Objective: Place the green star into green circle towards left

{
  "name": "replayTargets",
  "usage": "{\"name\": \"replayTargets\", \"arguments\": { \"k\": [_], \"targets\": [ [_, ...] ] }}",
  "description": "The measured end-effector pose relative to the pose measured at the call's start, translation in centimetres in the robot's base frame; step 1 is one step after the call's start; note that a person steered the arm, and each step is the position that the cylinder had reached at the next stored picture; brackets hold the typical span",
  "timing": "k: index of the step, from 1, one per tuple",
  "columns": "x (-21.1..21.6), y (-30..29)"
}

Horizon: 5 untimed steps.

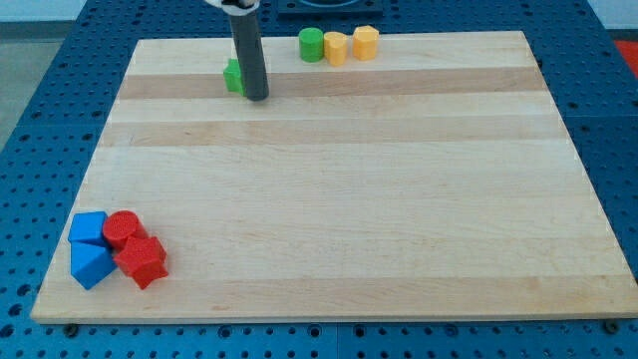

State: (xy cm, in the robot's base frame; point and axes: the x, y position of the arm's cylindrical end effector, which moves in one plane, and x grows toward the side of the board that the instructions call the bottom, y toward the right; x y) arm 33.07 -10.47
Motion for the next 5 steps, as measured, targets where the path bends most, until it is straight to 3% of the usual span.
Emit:
{"name": "replayTargets", "arguments": {
  "k": [1, 2, 3, 5],
  "targets": [
    [0.7, -3.5],
    [-3.1, -3.8],
    [-6.0, -1.3],
    [-6.6, -0.6]
  ]
}}
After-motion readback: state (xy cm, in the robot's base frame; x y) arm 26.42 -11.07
